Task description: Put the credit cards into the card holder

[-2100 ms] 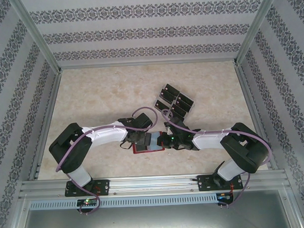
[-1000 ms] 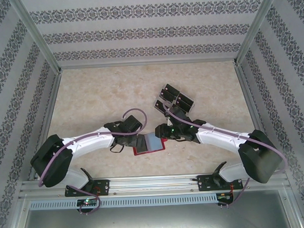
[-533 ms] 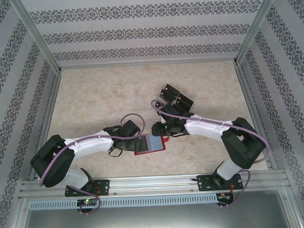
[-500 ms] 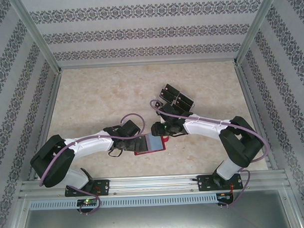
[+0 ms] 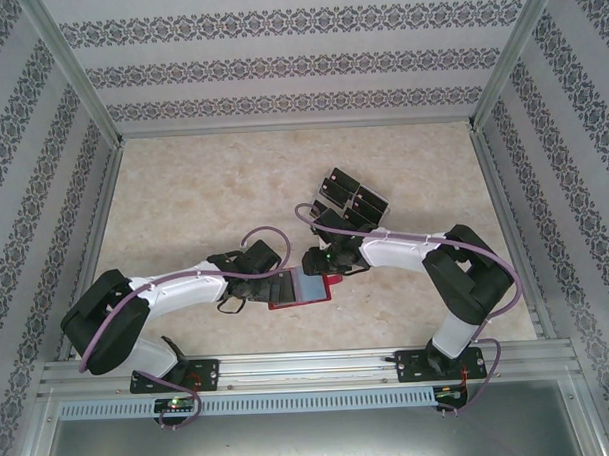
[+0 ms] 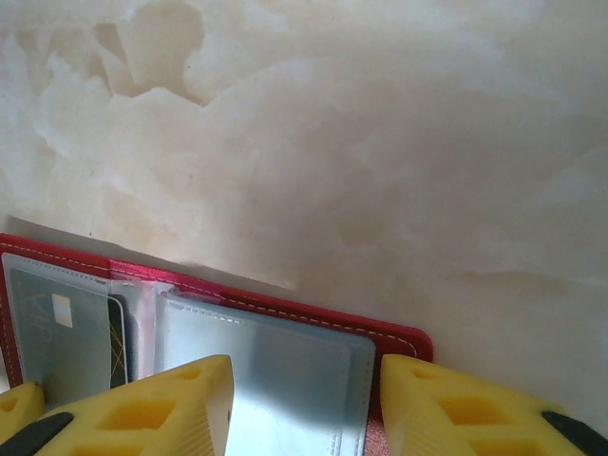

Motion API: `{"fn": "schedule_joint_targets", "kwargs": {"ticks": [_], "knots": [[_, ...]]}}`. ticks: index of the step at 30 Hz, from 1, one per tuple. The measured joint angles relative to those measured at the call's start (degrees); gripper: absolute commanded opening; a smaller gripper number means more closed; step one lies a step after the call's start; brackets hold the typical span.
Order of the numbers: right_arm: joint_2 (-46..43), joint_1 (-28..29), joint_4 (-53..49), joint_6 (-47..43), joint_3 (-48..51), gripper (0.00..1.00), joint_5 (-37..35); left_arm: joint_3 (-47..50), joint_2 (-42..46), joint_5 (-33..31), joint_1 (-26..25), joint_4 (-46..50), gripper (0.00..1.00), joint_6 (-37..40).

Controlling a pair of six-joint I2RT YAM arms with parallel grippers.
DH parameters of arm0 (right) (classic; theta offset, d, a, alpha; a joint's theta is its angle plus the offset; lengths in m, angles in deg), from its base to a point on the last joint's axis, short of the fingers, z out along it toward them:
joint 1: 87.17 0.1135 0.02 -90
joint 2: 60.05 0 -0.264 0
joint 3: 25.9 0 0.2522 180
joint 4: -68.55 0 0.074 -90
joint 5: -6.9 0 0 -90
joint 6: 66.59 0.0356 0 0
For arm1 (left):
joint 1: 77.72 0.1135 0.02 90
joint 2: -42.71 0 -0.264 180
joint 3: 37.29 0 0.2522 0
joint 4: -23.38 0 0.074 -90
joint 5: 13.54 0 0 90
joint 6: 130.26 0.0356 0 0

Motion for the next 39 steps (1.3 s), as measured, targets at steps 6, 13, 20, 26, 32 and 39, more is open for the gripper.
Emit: {"fn": "schedule_joint_targets", "kwargs": {"ticks": [6,13,20,26,32,39], "knots": [[-1.8,0.1,-0.4,0.0,0.0,0.45,-0.8,0.0,0.0,0.0,0.0,0.0,1.0,0.0],[-3.8,0.3,-0.4,0.0,-0.1,0.45,-1.3,0.0,-0.2,0.0,0.0,0.0,1.0,0.0],[-1.4,1.6,-0.3,0.0,-0.4,0.44,-1.2,0.0,-0.2,0.0,0.0,0.0,1.0,0.0],[0.2,2.0,0.3,0.0,-0.4,0.44,-1.2,0.0,-0.2,0.0,0.0,0.0,1.0,0.0],[0.6,2.6,2.0,0.3,-0.4,0.44,-0.2,-0.1,-0.2,0.0,0.0,0.0,1.0,0.0],[1.0,3.1,4.3,1.7,-0.4,0.44,3.0,-0.3,-0.4,0.0,0.0,0.0,1.0,0.2]]}}
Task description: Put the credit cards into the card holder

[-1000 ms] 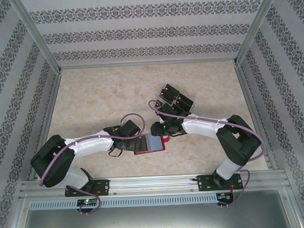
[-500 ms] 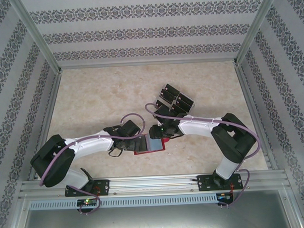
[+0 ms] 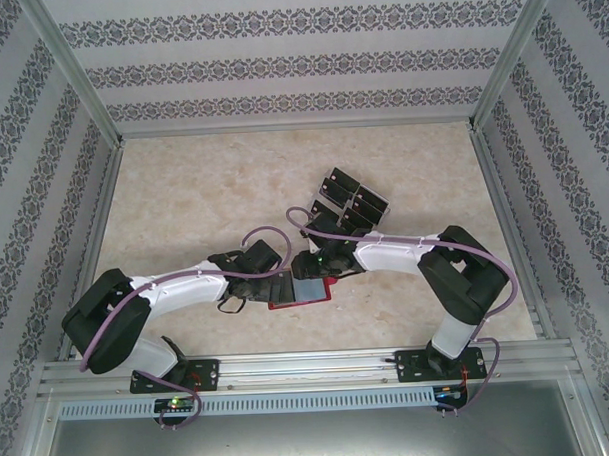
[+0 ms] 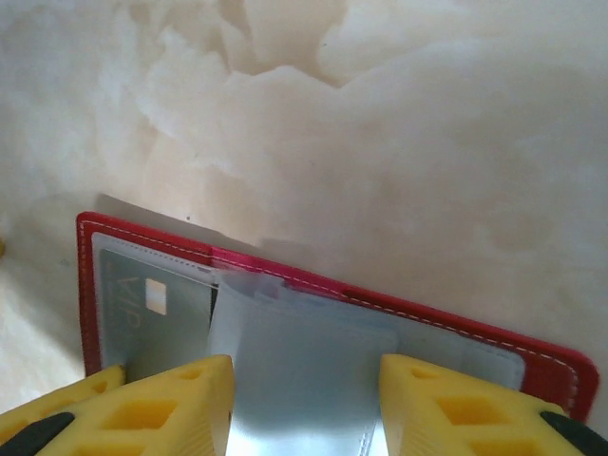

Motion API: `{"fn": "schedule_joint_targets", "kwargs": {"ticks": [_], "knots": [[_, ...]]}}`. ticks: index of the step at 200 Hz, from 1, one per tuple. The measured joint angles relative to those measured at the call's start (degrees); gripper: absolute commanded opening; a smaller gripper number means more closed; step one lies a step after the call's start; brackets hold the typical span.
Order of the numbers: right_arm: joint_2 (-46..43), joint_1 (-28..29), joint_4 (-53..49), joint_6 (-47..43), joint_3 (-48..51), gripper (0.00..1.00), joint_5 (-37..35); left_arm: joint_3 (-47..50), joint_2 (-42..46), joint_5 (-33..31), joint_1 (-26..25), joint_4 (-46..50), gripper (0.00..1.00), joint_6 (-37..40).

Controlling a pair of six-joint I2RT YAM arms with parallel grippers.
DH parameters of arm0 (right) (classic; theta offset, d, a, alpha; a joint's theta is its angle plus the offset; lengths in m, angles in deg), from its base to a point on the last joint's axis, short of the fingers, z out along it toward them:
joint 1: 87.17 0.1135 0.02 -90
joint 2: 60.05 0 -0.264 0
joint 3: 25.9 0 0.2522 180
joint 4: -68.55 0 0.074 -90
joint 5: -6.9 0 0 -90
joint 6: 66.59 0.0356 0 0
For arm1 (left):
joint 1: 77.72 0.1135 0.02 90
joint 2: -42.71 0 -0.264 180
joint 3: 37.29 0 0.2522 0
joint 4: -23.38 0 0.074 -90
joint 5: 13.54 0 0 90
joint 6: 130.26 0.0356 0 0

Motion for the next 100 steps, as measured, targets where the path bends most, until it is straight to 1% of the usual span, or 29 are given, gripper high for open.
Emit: {"fn": "schedule_joint_targets", "kwargs": {"ticks": [50,100], "knots": [[0.0,0.0,4.0,3.1,1.2,0.45,4.0,0.0,0.0,0.0,0.0,0.0,1.0,0.0],[0.0,0.0,6.5,5.3,2.1,0.45,5.9,0.0,0.0,0.0,0.0,0.0,1.0,0.0]]}}
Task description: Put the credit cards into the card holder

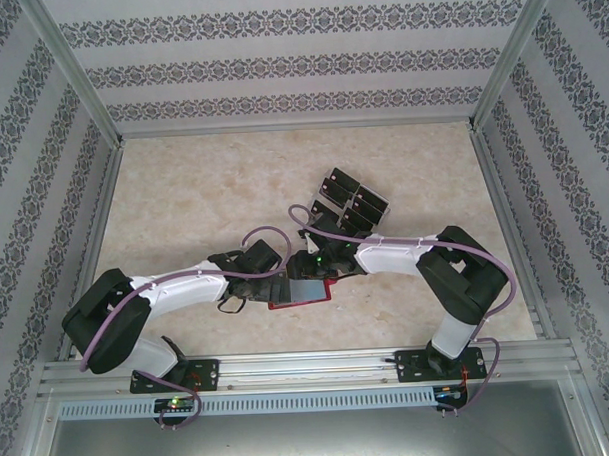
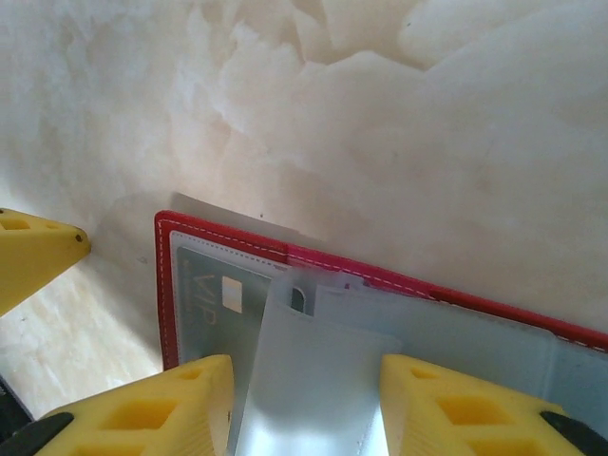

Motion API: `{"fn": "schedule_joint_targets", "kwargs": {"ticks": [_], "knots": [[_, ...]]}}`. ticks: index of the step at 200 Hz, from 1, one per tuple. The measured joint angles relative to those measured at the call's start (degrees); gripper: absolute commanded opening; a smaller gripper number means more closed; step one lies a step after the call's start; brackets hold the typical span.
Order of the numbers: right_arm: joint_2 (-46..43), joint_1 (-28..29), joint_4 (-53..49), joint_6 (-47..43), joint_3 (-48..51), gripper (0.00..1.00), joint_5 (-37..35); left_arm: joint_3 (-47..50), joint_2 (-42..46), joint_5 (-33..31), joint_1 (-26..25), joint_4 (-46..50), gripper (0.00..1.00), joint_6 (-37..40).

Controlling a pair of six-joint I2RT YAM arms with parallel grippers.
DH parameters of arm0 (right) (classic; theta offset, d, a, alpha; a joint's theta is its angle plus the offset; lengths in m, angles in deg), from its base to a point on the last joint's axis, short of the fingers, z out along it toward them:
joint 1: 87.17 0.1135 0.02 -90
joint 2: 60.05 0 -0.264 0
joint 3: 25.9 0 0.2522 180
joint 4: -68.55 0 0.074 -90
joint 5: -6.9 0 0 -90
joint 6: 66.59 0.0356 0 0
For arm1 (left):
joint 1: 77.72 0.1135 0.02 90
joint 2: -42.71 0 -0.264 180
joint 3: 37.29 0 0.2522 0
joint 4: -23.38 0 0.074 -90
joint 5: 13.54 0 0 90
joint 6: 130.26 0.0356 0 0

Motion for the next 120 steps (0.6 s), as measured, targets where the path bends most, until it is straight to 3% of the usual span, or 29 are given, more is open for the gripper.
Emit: {"fn": "schedule_joint_targets", "kwargs": {"ticks": [41,120], "knots": [[0.0,0.0,1.7,1.7,0.6,0.45,0.7,0.1,1.1,-1.3,0.0,0.6,1.0,0.0],[0.2,0.5,3.0,3.8,0.7,0.45,1.1,0.6,11.2,-5.0,0.0,2.4,1.0,0.0]]}}
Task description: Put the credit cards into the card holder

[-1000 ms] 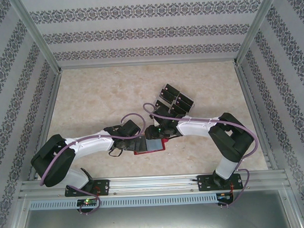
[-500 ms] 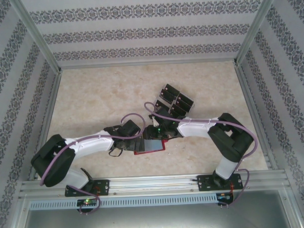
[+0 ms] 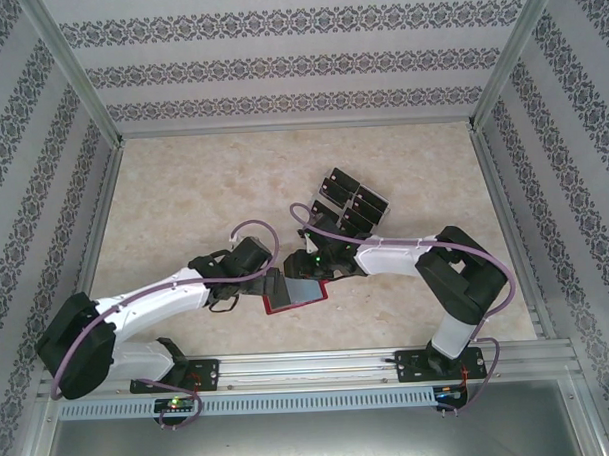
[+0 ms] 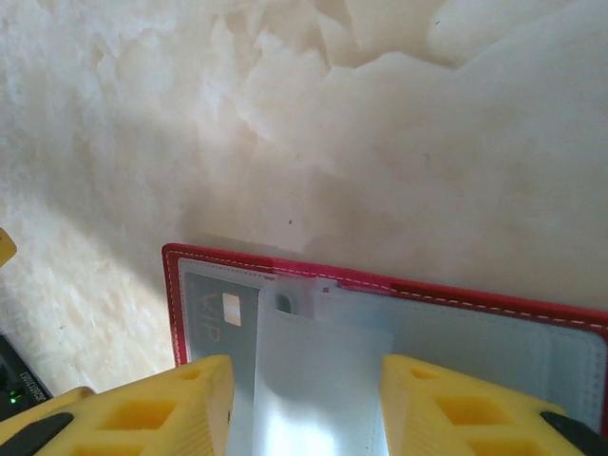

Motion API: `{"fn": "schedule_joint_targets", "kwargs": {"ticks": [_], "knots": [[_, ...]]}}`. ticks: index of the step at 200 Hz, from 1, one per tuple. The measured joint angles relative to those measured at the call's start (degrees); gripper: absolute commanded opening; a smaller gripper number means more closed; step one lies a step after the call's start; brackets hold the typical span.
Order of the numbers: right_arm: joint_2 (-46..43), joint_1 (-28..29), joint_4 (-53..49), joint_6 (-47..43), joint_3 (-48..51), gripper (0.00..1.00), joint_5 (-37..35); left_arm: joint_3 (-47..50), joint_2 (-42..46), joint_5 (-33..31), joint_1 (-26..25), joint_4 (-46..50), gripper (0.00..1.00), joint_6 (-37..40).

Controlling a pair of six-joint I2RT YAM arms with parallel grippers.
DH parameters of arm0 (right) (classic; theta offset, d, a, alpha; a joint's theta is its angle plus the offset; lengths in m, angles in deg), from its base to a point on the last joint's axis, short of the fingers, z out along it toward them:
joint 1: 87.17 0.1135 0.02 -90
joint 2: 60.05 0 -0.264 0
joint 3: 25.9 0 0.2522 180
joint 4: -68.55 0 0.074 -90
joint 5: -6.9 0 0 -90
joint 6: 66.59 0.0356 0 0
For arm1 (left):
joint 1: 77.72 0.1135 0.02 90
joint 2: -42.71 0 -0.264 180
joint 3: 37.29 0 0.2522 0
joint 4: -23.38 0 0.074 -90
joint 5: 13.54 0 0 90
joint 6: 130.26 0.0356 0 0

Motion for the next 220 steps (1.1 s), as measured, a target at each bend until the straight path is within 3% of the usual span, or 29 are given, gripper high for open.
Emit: {"fn": "schedule_joint_targets", "kwargs": {"ticks": [136,190,220], "knots": [[4.5,6.8,-0.5,3.0,-6.9,0.45,-0.1,1.5,8.7,-3.7,0.3,5.8,1.0,-0.1],[7.0,9.5,-1.7,4.1,-10.3,0.63,-0.3,2.2,15.0,-6.7,0.3,10.4,1.0,-0.7],[7.0,9.5,-3.4,4.1,-11.3,0.64,-0.6,2.2,16.1,-7.4,0.3,11.0,1.0,-1.1]]}}
